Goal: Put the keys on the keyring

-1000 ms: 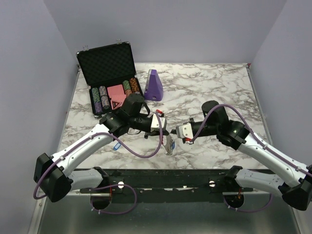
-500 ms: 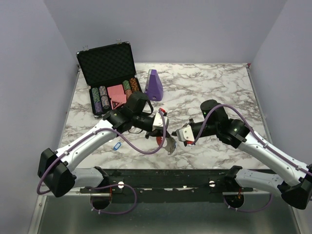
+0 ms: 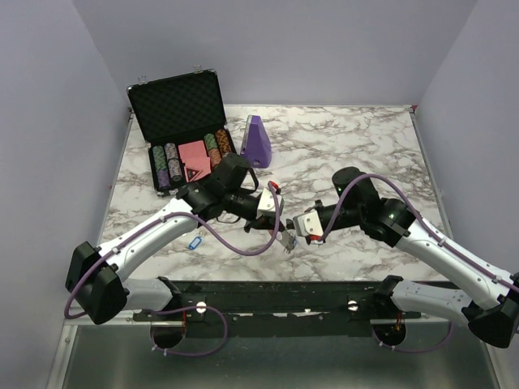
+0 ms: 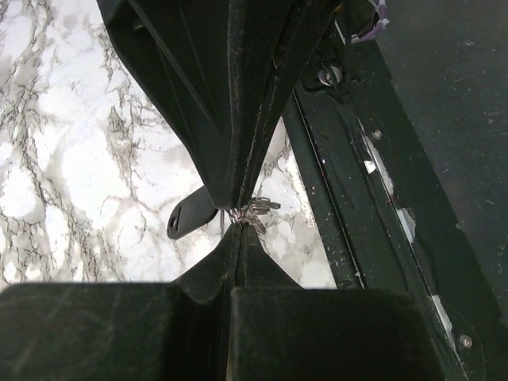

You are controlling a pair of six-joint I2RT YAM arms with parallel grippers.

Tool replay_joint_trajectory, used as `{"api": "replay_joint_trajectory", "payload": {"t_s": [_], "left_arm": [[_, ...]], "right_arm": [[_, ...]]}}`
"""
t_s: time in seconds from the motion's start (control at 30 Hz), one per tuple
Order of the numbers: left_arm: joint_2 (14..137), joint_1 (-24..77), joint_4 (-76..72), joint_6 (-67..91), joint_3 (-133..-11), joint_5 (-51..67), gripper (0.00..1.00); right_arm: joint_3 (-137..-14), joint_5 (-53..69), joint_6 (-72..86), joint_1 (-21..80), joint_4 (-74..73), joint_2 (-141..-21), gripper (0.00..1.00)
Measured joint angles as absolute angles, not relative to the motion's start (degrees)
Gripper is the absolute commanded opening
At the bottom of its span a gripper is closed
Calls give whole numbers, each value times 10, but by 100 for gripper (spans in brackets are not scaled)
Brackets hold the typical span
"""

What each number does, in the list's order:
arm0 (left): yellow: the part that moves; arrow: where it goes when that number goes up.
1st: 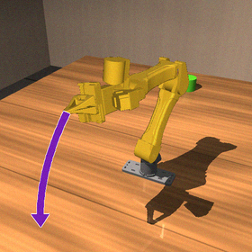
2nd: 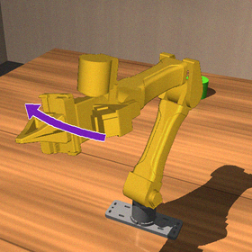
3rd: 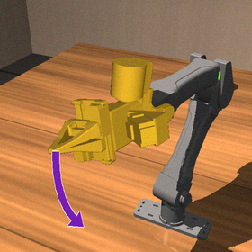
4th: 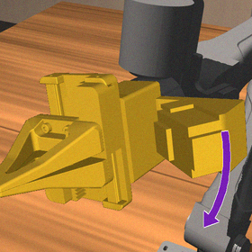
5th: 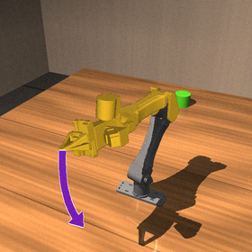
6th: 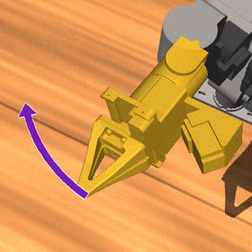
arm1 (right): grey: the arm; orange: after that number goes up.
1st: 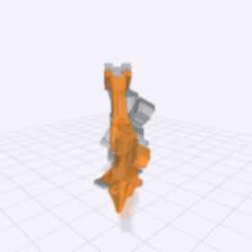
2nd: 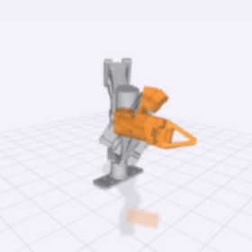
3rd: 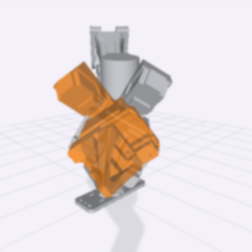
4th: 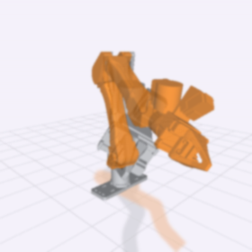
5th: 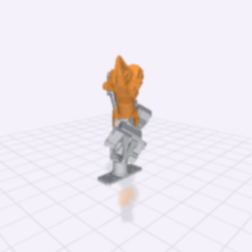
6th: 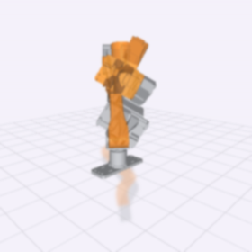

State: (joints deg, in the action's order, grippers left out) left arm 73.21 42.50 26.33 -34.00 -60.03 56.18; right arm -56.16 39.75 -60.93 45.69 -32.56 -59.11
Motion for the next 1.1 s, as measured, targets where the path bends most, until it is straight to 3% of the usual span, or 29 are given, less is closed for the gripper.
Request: {"api": "replay_joint_trajectory", "payload": {"t_s": [0.17,0.27,0.8,1.1], "left_arm": [[731,426,257,-333,-598,561,1],[731,426,250,-326,-595,561,11],[675,425,167,-272,-535,544,40],[630,424,123,-237,-493,505,40]], "right_arm": [[-562,398,-609,457,-326,-591,0],[-562,398,-608,457,-326,-591,0],[-557,398,-585,457,-310,-591,0],[-551,397,-561,457,-296,-589,0]]}}
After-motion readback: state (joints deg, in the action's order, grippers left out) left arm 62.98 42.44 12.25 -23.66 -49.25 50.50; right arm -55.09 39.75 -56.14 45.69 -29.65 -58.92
